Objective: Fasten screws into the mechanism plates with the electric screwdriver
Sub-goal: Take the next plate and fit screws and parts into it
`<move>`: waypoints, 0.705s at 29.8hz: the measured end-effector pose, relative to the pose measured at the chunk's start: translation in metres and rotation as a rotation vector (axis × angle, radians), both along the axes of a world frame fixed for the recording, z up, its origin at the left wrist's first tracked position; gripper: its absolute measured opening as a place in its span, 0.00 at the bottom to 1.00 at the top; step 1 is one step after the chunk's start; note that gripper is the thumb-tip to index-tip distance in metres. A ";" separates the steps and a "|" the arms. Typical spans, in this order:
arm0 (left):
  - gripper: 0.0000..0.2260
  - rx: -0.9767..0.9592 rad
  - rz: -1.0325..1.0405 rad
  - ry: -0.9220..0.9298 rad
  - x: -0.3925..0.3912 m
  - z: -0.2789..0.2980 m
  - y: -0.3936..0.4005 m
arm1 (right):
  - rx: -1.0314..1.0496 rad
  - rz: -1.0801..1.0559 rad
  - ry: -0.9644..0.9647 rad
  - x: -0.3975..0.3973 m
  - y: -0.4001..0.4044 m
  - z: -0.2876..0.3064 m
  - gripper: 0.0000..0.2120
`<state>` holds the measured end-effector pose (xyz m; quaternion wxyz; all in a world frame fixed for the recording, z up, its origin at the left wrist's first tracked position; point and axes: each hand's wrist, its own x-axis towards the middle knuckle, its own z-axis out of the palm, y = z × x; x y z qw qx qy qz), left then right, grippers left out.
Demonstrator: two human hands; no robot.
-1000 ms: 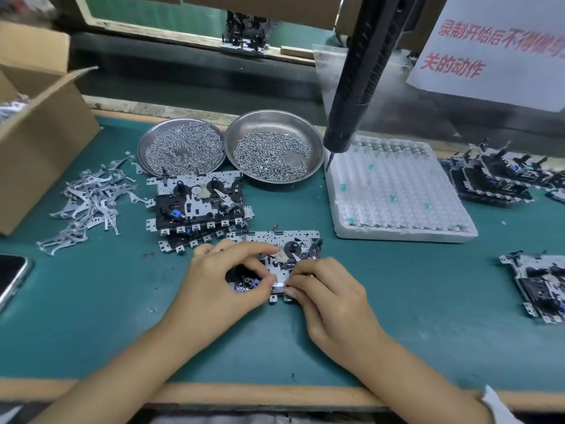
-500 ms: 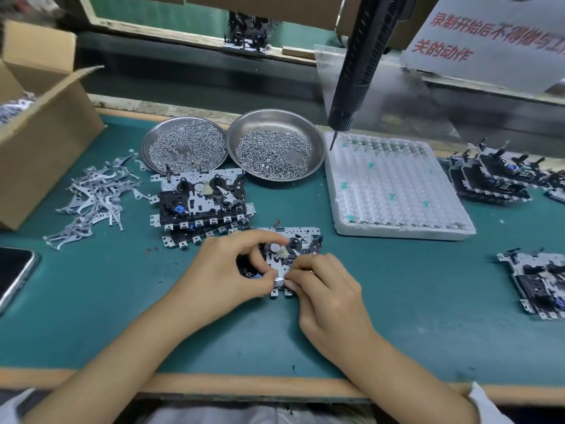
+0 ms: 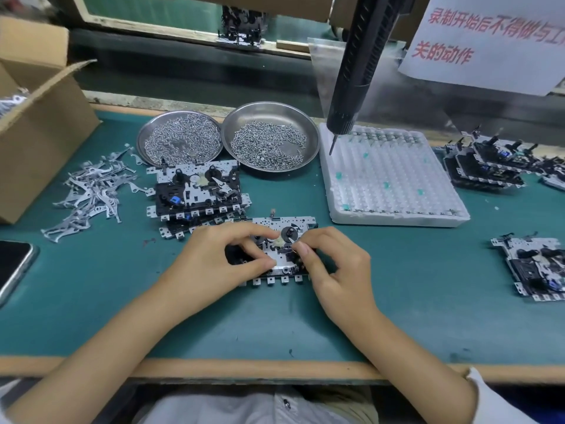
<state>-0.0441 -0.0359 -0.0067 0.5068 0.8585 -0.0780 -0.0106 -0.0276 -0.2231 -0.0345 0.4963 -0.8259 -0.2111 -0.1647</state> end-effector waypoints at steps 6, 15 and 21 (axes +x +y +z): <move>0.15 0.060 0.011 -0.087 -0.006 -0.001 -0.002 | -0.206 0.109 -0.118 -0.008 -0.002 -0.004 0.04; 0.15 -0.035 0.204 -0.081 -0.021 -0.012 -0.014 | -0.337 0.048 -0.244 -0.014 0.000 -0.010 0.06; 0.12 -0.011 0.209 -0.111 -0.018 -0.009 -0.014 | -0.524 0.000 -0.358 -0.015 0.008 -0.011 0.05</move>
